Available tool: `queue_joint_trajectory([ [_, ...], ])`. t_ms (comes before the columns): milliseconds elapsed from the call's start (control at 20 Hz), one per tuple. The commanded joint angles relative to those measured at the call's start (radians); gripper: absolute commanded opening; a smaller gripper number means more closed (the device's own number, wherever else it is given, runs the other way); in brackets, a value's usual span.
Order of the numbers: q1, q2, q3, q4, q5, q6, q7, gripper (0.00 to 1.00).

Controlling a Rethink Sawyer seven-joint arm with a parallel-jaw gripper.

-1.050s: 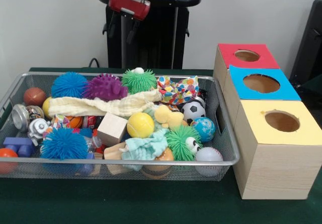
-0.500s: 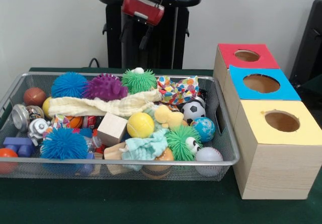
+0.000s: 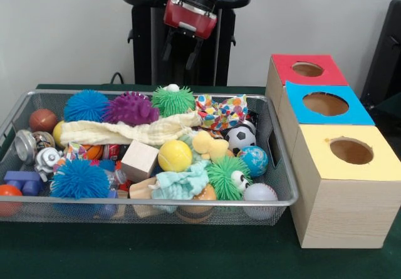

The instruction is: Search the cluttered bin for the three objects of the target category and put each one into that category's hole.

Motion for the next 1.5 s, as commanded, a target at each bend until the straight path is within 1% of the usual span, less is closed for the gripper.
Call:
queue_joint_trajectory([
  [50, 0.002, 0.066, 0.067, -0.228, 0.051, 0.097, 0.379, 1.0],
  [300, 0.032, 0.086, 0.077, -0.245, 0.049, 0.091, 0.429, 1.0],
  [550, 0.093, 0.134, 0.054, -0.281, 0.057, 0.068, 0.534, 1.0],
  [750, 0.128, 0.149, 0.061, -0.295, 0.058, 0.064, 0.596, 1.0],
  [1000, 0.191, 0.202, 0.045, -0.318, 0.063, 0.052, 0.697, 1.0],
  [1200, 0.279, 0.284, 0.019, -0.344, 0.068, 0.036, 0.816, 1.0],
  [1350, 0.389, 0.39, -0.012, -0.369, 0.073, 0.018, 0.962, 1.0],
  [1400, 0.416, 0.415, -0.017, -0.373, 0.074, 0.015, 0.997, 1.0],
  [1450, 0.444, 0.441, -0.018, -0.381, 0.075, 0.013, 1.03, 1.0],
  [1500, 0.449, 0.447, -0.014, -0.385, 0.074, 0.015, 1.031, 1.0],
])
